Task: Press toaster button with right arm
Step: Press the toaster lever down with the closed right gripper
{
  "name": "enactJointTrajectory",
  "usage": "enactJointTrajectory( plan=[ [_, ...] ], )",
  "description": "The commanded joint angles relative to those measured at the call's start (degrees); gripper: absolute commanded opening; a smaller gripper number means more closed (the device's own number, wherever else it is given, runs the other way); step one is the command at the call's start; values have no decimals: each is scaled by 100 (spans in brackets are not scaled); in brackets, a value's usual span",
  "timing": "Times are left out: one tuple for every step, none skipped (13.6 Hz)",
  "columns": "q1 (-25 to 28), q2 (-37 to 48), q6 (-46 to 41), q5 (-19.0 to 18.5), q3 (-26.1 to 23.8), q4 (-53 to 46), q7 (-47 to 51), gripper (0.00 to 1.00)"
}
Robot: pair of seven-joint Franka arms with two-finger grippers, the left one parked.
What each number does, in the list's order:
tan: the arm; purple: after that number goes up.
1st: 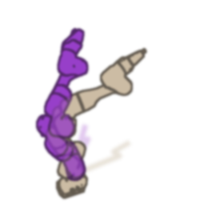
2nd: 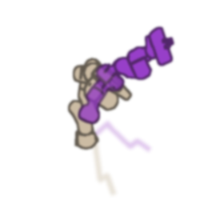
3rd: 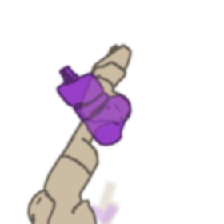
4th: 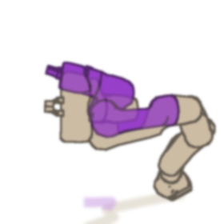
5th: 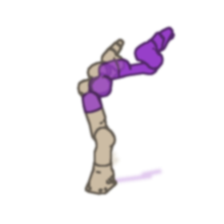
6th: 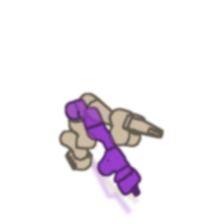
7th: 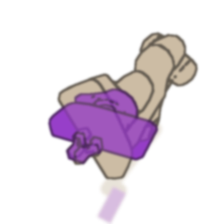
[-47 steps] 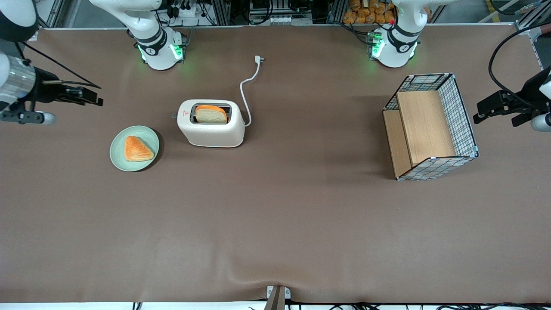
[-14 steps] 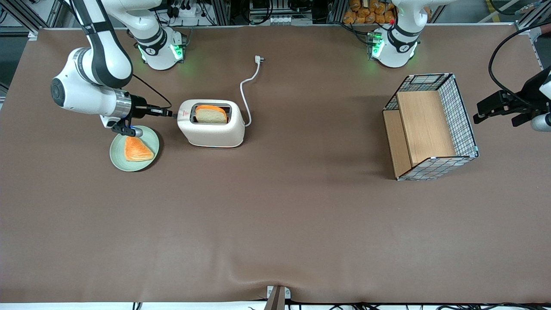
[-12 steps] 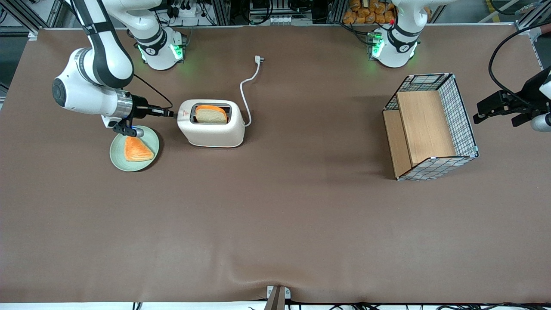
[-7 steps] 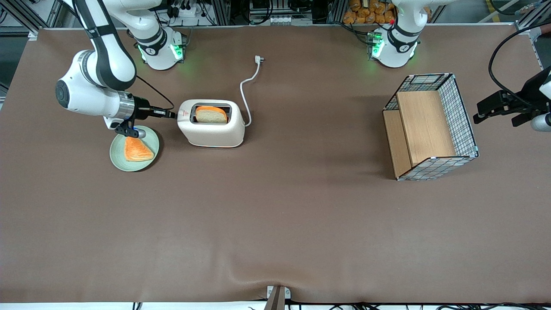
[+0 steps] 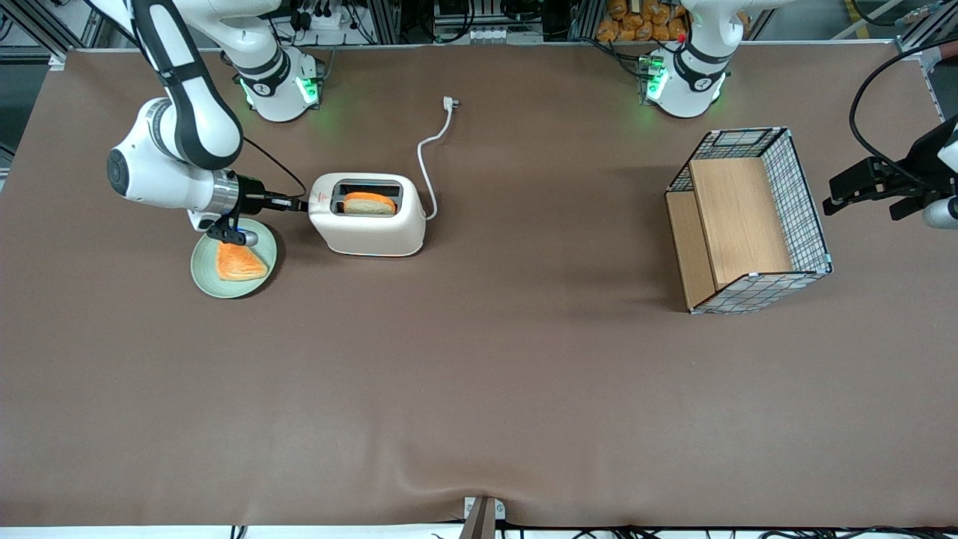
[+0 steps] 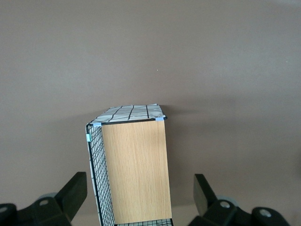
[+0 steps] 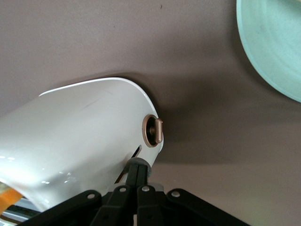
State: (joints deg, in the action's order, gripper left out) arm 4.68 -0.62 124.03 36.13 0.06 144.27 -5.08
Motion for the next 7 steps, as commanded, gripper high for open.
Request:
enactJointTrajectory(
  plan=[
    [86, -122, 305, 272, 3, 119, -336, 0],
    [86, -166, 358, 272, 3, 119, -344, 0],
    [95, -201, 445, 280, 3, 119, -344, 0],
    [138, -245, 542, 280, 3, 136, -344, 0],
    [182, -280, 613, 333, 3, 145, -344, 0],
    [235, -289, 648, 464, 3, 171, -370, 0],
    [279, -333, 701, 517, 3, 180, -440, 0]
  ],
)
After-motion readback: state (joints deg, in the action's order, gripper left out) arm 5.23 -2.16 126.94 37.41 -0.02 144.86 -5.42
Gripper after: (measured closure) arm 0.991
